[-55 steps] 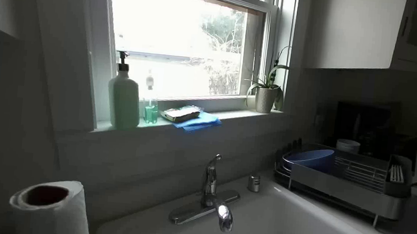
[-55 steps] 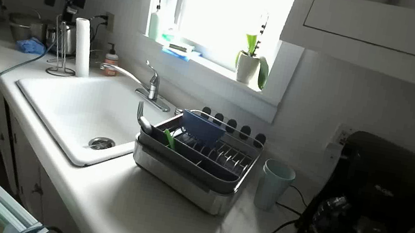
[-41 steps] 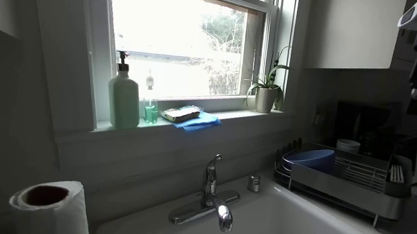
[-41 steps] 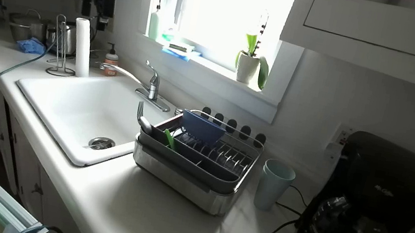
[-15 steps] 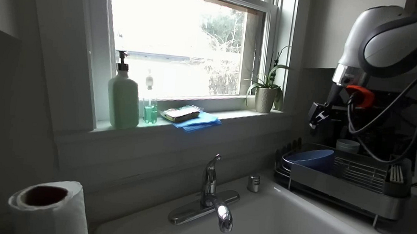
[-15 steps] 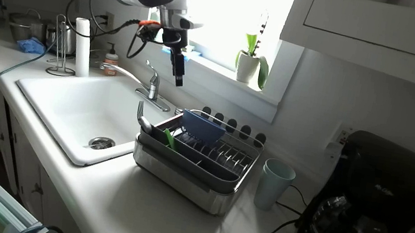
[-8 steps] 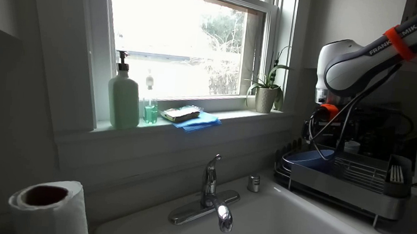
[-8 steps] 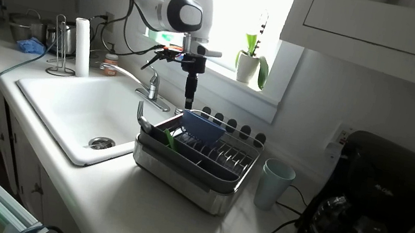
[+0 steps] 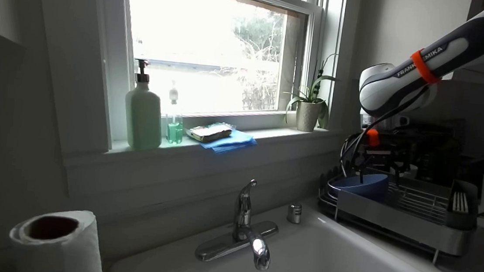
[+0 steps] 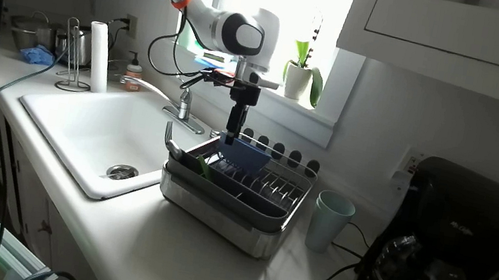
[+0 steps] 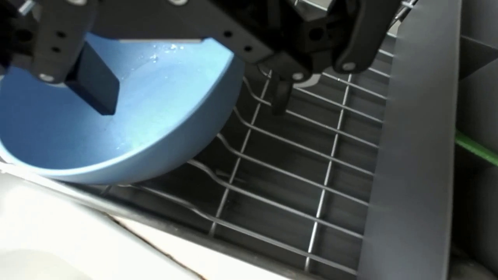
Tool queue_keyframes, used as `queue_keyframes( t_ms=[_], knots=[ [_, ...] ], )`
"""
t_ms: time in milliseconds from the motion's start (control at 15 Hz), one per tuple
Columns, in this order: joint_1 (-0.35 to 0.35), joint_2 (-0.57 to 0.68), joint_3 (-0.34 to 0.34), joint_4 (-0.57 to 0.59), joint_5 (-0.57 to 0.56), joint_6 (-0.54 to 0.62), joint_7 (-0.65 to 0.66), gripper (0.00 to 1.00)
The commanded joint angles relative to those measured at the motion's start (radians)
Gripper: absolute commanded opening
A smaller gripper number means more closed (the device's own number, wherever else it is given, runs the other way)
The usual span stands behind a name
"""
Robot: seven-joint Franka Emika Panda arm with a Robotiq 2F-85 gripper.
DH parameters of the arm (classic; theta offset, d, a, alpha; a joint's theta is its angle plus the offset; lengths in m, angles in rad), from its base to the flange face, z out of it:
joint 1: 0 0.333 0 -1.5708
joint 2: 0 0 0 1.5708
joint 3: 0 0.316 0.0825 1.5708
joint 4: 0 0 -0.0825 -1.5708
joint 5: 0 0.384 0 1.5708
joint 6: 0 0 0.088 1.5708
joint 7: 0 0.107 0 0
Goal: Pick up the blue bowl from the dish rack and put it in the sink, pick up the silver fork from the dish rack and put it in the blue bowl, close the tap
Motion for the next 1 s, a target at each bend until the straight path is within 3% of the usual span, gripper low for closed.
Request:
queue_keyframes(
  t_ms=[0, 67, 267, 800, 933],
  knots=[
    [-0.005, 0.075, -0.006, 0.102, 0.117, -0.042, -0.022, 0.95],
    [-0.003, 0.087, -0.008, 0.11, 0.128, -0.047, -0.016, 0.74],
    [0.002, 0.114, -0.014, 0.15, 0.13, -0.091, -0.016, 0.64],
    [0.002, 0.106, -0.032, 0.227, 0.107, -0.225, -0.022, 0.07],
    [0.0, 0.101, -0.035, 0.241, 0.103, -0.254, -0.028, 0.01]
  ],
)
